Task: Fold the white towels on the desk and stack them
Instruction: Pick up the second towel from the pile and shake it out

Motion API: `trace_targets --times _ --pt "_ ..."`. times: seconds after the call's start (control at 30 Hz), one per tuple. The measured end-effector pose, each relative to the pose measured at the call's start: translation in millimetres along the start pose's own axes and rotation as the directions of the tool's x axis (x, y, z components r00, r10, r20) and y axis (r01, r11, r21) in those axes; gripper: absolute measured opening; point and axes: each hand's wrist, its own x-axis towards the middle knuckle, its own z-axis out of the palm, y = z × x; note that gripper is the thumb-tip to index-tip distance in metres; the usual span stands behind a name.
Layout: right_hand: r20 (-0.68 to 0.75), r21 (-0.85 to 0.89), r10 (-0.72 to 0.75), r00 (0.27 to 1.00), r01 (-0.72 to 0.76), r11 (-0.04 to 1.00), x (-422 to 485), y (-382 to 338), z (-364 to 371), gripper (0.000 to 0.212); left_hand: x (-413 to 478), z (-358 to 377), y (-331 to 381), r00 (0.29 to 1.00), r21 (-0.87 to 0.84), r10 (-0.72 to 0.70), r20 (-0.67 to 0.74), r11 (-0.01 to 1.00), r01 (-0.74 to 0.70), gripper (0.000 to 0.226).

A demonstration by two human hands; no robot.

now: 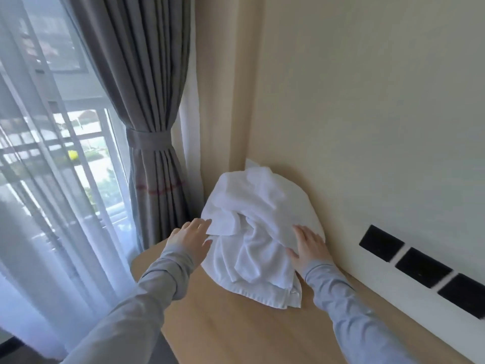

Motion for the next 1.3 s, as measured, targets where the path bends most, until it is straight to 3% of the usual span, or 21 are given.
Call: trace_targets --times 0.23,0.47,0.6,0.7,0.97,1.17,1.3 --pt "0.092 0.048 0.135 0.987 -0.14 0.989 56.8 -15.2 28.2 0.074 104.0 25.2 -26.5 0.997 -0.072 0.051 0.054 0.996 -0.047 0.065" --pt "0.086 0.086 0.354 0.931 -0.361 0.929 104.7 -18.7 43.4 0.094 200.7 67.8 -50.7 0.975 -0.165 0.21 0.068 0.967 -0.196 0.095" --pt "0.138 0.153 0.394 0.909 -0.412 0.898 121.2 -28.2 55.5 0.112 228.4 91.7 -56.5 0.951 -0.311 0.3 0.077 0.913 -0.263 0.101" --pt "0.199 0.227 0.464 0.863 -0.501 0.835 130.8 -39.8 65.9 0.11 246.7 103.4 -67.0 0.943 -0.448 0.322 0.082 0.857 -0.254 0.098" --pt "-0.132 0.283 0.577 0.806 -0.527 0.801 149.8 -45.0 37.8 0.037 280.0 105.8 -71.8 0.92 -0.621 0.362 0.151 0.759 -0.197 0.11" --pt "-0.452 0.368 0.591 0.668 -0.464 0.806 174.0 -48.2 -35.1 0.027 272.7 87.2 -40.8 0.933 -0.652 0.357 0.044 0.718 -0.243 0.11" --pt "-0.571 0.526 0.615 0.544 -0.334 0.783 179.1 -64.8 -72.1 0.031 251.3 75.4 -17.9 0.96 -0.678 0.265 -0.092 0.689 -0.255 0.105"
